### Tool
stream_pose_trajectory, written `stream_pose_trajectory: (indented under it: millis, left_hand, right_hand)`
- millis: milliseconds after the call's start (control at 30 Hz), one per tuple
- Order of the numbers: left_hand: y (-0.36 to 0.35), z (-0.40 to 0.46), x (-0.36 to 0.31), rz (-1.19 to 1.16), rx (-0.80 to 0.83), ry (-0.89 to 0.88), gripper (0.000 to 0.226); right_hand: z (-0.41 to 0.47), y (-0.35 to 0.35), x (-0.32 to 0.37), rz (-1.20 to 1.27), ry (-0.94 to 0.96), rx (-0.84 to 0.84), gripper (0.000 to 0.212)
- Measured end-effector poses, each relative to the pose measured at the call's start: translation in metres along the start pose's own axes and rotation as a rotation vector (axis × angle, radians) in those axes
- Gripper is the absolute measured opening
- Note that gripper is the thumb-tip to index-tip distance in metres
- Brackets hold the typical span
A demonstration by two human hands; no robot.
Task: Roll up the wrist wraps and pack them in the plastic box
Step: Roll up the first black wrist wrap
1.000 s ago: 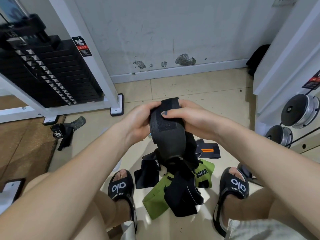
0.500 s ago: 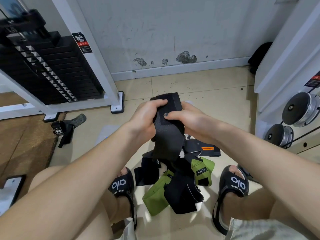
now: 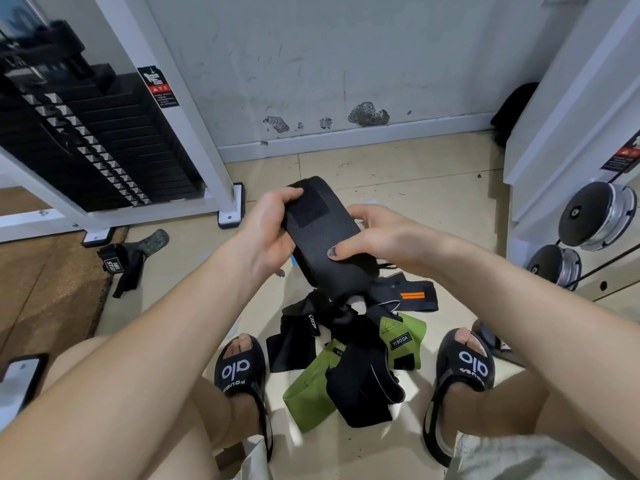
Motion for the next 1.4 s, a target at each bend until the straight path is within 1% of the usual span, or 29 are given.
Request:
stream_pose_trajectory:
  millis: [100,167,200,267,300,333,367,400,433,467,500,533,600,633,667,700,767,833,867,933,1000,1067,1167,1267,1300,1400]
  left_hand:
    - [0.010,0.007,-0.004,-0.049,-0.056,-0.002,0.016]
    - [0.016,0.013,-0.001,-0.038,-0.075,0.018,0.017]
    - [0.017,0.014,0.002,0.011,-0.068,0.026,0.016]
    - [0.019,0.015,0.010,0.235,-0.095,0.026,0.011]
    - [0.020,0.015,0.013,0.360,-0.133,0.003,0.015]
    - [0.022,0.016,0.015,0.476,-0.187,-0.043,0.027]
    - [0.023,0.016,0.017,0.596,-0.237,-0.117,0.041]
    - [0.023,0.014,0.015,0.743,-0.259,-0.237,0.046]
    - [0.022,0.009,0.013,0.883,-0.252,-0.397,0.043]
    - [0.020,0.002,0.010,0.985,-0.209,-0.571,0.039]
    - [0.019,-0.003,0.007,1.029,-0.112,-0.730,0.039]
    - [0.018,-0.010,0.005,1.005,0.033,-0.830,0.044]
    - [0.019,-0.019,0.003,0.982,0.318,-0.906,0.054]
    - [0.020,-0.022,0.004,1.039,0.391,-0.948,0.056]
    - [0.020,-0.022,0.005,1.110,0.407,-1.000,0.054]
    - [0.020,-0.023,0.005,1.148,0.387,-1.057,0.050]
    - [0.016,-0.026,0.004,1.126,0.333,-1.148,0.040]
    - [0.013,-0.027,0.002,1.111,0.298,-1.199,0.033]
    - [0.012,-0.026,0.000,1.117,0.277,-1.203,0.031]
    - [0.010,-0.025,-0.003,1.070,0.230,-1.148,0.026]
    - [0.008,-0.025,-0.005,0.929,0.170,-1.043,0.021]
    - [0.005,-0.023,-0.006,0.770,0.116,-0.918,0.019]
    - [0.002,-0.016,-0.007,0.675,0.102,-0.749,0.023]
    - [0.001,-0.012,-0.009,0.574,0.111,-0.656,0.014]
    - [0.001,-0.011,-0.010,0.532,0.105,-0.640,0.011]
    - [0.002,-0.010,-0.013,0.540,0.095,-0.644,0.008]
  right_hand:
    - [-0.004,0.015,0.009,-0.063,0.010,-0.094,0.021]
    - [-0.006,0.021,0.014,-0.003,0.013,-0.101,0.018]
    - [-0.007,0.022,0.016,0.046,0.015,-0.093,0.017]
    - [-0.010,0.019,0.019,0.130,0.013,-0.080,0.016]
    - [-0.010,0.016,0.019,0.165,0.002,-0.082,0.017]
    - [-0.010,0.014,0.019,0.198,-0.008,-0.081,0.019]
    - [-0.009,0.013,0.020,0.234,-0.017,-0.077,0.020]
    - [-0.008,0.012,0.020,0.272,-0.022,-0.073,0.021]
    - [-0.007,0.012,0.021,0.307,-0.033,-0.068,0.022]
    - [-0.007,0.011,0.022,0.334,-0.044,-0.064,0.020]
    - [-0.007,0.011,0.023,0.352,-0.052,-0.059,0.014]
    - [-0.007,0.011,0.024,0.365,-0.055,-0.056,0.007]
    - [-0.006,0.014,0.023,0.387,-0.067,-0.043,0.009]
    - [-0.006,0.015,0.023,0.402,-0.071,-0.025,0.012]
    - [-0.008,0.016,0.024,0.419,-0.076,0.002,0.014]
    - [-0.009,0.017,0.026,0.432,-0.084,0.030,0.016]
    - [-0.010,0.018,0.025,0.454,-0.105,0.073,0.018]
    - [-0.011,0.019,0.026,0.471,-0.122,0.088,0.020]
    - [-0.011,0.020,0.026,0.466,-0.127,0.089,0.021]
    - [-0.012,0.022,0.027,0.456,-0.122,0.075,0.018]
    - [-0.013,0.023,0.029,0.493,-0.120,0.040,0.013]
    - [-0.014,0.026,0.033,0.557,-0.110,0.007,0.014]
    - [-0.015,0.027,0.037,0.622,-0.107,0.006,0.018]
    - [-0.016,0.027,0.039,0.595,-0.062,0.018,0.007]
    - [-0.015,0.026,0.039,0.602,-0.047,-0.003,0.009]
    - [-0.013,0.026,0.038,0.656,-0.022,-0.100,0.034]
Point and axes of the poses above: each hand's wrist, its own z-axis towards the middle knuckle, its own y-axis out of the back of the hand, x = y × z, the point moved 2 cm from there along z, towards the middle knuckle, and after that the axes turned 8 degrees about -x, right-handed, at the moved point
